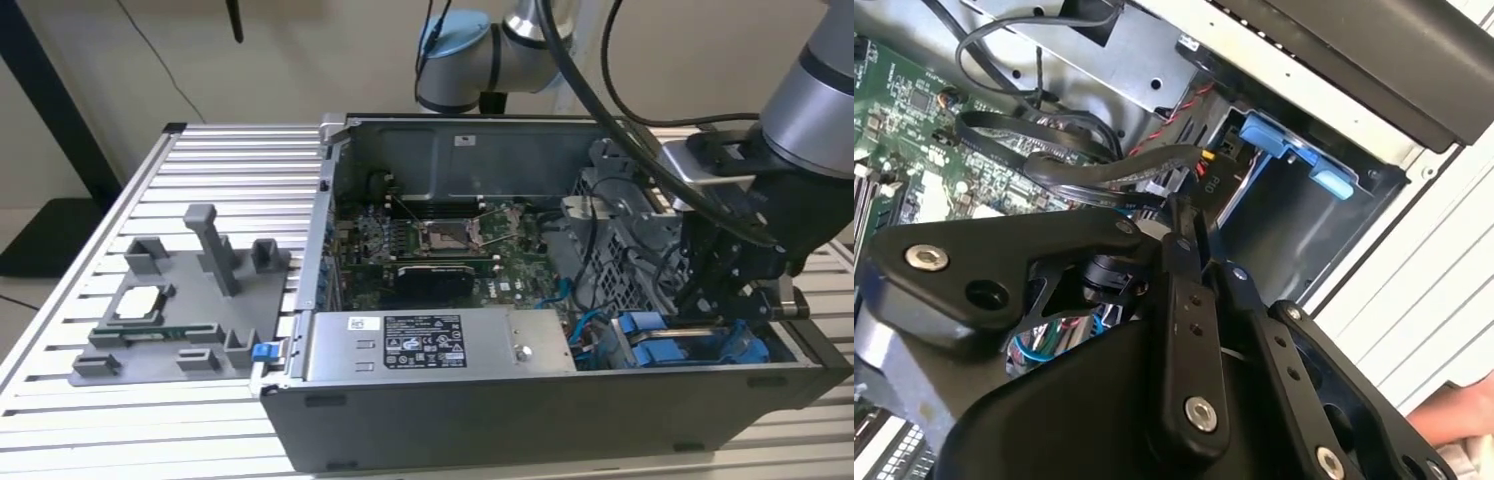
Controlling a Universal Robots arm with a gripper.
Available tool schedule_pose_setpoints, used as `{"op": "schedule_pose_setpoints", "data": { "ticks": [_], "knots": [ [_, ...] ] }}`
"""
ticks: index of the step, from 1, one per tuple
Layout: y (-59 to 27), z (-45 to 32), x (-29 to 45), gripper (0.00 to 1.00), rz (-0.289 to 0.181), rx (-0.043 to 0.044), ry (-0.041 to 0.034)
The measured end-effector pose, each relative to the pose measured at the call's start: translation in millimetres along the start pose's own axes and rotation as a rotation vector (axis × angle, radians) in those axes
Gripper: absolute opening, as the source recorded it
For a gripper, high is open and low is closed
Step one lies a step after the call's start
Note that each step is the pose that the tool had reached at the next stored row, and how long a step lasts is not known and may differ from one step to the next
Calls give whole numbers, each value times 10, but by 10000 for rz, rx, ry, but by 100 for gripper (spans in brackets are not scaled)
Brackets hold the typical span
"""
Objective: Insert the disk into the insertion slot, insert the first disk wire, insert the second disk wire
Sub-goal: 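Insert the second disk wire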
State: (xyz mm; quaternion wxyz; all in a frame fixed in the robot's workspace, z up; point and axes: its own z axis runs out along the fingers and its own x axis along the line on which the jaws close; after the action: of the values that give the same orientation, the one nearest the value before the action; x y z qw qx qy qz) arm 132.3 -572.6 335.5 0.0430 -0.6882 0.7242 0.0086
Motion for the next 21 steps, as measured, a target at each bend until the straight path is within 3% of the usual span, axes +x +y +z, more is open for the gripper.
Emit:
{"op": "schedule_pose_setpoints", "data": {
  "ticks": [1,2,11,17,19,21],
  "knots": [
    [-1,1,0,100,2,1,-9],
    [-1,-13,-1,100,4,-1,-5],
    [-20,-419,-30,100,8,-1,5],
    [-31,-651,-48,100,8,-1,7],
    [-33,-699,-52,100,7,-1,5],
    [-33,-700,-52,100,7,0,4]
  ]
}}
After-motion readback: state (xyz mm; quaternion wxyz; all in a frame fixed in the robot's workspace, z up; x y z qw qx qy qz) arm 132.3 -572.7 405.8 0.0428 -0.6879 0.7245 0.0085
